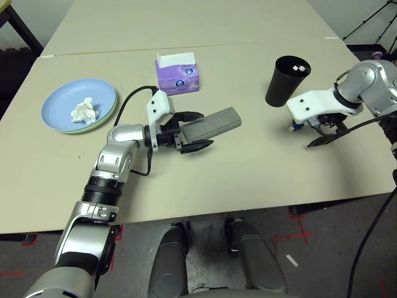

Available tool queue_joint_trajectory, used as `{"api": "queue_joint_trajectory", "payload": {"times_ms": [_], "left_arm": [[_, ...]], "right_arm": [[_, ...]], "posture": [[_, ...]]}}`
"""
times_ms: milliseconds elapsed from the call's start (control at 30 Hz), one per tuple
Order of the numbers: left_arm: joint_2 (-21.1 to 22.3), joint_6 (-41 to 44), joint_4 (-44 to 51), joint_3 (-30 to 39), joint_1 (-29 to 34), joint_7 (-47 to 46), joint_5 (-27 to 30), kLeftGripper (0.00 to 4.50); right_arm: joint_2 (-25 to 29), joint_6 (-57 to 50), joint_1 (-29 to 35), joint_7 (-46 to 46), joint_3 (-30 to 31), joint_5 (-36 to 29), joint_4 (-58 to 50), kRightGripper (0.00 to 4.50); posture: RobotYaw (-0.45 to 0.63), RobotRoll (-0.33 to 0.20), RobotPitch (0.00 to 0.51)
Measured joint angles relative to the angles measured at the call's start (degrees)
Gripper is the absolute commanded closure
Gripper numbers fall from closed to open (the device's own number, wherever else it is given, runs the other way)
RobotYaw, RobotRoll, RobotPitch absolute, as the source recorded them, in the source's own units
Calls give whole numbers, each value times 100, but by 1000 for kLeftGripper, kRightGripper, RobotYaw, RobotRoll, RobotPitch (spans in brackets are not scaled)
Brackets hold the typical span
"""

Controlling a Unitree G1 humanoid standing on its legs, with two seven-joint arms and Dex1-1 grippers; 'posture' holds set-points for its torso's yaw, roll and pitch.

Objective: Organize and tidy the items on the table.

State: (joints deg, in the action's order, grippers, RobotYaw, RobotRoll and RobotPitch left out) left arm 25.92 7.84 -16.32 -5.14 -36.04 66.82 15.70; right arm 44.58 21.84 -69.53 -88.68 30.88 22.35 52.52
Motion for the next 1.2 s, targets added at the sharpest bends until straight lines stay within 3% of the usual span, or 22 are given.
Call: {"api": "queue_joint_trajectory", "payload": {"times_ms": [700,1200], "left_arm": [[2,101,184,1,78,-72,1,0],[61,203,339,1,253,-71,8,0]], "right_arm": [[-332,821,-372,715,95,939,901,53],[-411,896,-393,868,96,1007,1038,53]], "posture": [[-64,0,208],[-66,0,240]]}}
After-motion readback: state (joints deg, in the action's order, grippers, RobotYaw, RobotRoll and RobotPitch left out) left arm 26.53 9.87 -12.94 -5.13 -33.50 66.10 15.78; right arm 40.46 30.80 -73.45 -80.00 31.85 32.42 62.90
